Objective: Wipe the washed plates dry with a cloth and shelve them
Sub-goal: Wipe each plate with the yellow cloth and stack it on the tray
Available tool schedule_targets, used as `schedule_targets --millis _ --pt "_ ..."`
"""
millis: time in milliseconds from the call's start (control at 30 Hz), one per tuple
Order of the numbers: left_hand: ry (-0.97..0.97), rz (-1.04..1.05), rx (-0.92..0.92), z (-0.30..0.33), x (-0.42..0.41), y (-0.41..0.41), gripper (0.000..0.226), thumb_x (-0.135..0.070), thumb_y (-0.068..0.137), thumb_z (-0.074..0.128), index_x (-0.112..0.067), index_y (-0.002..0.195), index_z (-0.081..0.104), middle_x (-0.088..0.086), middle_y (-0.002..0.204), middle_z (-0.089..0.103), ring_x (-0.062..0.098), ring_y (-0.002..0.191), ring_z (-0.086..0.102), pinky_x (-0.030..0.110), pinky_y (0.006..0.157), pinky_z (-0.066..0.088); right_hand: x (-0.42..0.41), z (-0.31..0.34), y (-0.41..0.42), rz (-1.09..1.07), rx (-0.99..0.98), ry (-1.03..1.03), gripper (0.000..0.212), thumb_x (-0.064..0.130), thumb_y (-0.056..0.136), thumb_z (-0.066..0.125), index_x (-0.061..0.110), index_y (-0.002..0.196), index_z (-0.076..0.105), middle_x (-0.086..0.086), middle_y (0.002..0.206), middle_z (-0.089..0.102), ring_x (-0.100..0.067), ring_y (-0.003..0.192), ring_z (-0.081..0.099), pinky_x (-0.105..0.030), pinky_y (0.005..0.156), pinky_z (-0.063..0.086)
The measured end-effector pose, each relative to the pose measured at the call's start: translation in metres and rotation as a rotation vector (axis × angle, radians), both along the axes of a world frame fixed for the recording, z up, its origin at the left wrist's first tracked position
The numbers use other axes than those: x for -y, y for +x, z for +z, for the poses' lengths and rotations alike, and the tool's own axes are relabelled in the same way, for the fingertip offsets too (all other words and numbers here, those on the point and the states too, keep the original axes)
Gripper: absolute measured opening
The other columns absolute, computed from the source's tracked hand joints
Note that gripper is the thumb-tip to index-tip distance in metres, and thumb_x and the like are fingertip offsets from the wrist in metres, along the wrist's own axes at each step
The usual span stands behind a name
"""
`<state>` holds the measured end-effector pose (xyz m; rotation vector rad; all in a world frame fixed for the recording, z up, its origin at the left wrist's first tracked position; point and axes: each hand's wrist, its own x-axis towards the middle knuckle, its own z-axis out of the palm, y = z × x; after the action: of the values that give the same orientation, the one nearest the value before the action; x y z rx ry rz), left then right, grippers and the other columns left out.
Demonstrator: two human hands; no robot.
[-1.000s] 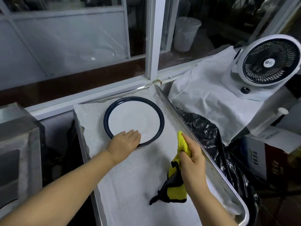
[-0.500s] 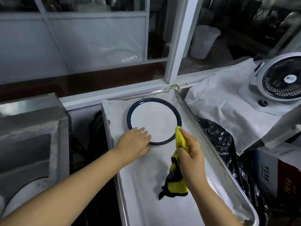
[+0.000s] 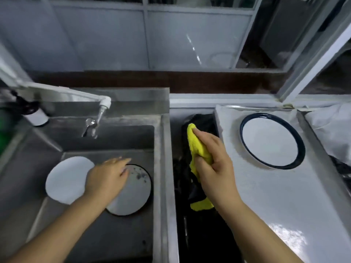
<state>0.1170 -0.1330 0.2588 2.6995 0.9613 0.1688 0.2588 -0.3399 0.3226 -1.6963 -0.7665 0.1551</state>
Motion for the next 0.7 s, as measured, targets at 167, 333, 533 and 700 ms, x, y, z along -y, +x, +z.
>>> schedule_targets --millis 167,333,533,700 --pt "-0.293 0.199 -0.200 -0.104 -0.074 -0.076 0.034 -0.028 0.087 0.056 -0.027 0.121 0.060 -0.003 0.106 0.070 0.021 0.094 0.063 0.029 0.069 0.044 -0.077 -0.045 -0.058 0.030 -0.049 -0.091 0.064 -0.003 0.078 0.050 0.035 0.129 0.056 0.020 0.125 0.051 -0.011 0.119 0.051 -0.024 0.096 0.044" --pt "-0.753 0.396 -0.166 -0.209 -0.104 -0.095 0.050 -0.021 0.071 0.069 -0.006 0.117 0.057 0.019 0.111 0.064 0.035 0.103 0.060 0.037 0.086 0.048 -0.130 -0.099 -0.097 -0.014 -0.124 -0.208 0.061 0.002 0.081 0.051 0.040 0.129 0.052 0.023 0.119 0.050 -0.012 0.111 0.053 -0.030 0.090 0.048" --pt "-1.038 0.627 -0.104 -0.269 -0.124 -0.093 0.047 -0.013 0.074 0.072 0.004 0.114 0.054 0.018 0.119 0.059 0.032 0.102 0.059 0.030 0.075 0.043 -0.166 -0.158 -0.119 -0.145 -0.351 -0.378 0.057 0.001 0.089 0.053 0.037 0.133 0.047 0.005 0.124 0.053 -0.019 0.103 0.057 -0.023 0.076 0.048" --pt "-1.422 0.847 0.204 -0.298 -0.126 -0.091 0.037 -0.009 0.080 0.070 -0.011 0.113 0.054 0.013 0.119 0.061 0.032 0.104 0.059 0.049 0.092 0.049 -0.181 -0.183 -0.131 -0.234 -0.334 -0.418 0.061 -0.002 0.087 0.055 0.044 0.127 0.048 0.012 0.119 0.054 -0.018 0.102 0.057 -0.035 0.083 0.051"
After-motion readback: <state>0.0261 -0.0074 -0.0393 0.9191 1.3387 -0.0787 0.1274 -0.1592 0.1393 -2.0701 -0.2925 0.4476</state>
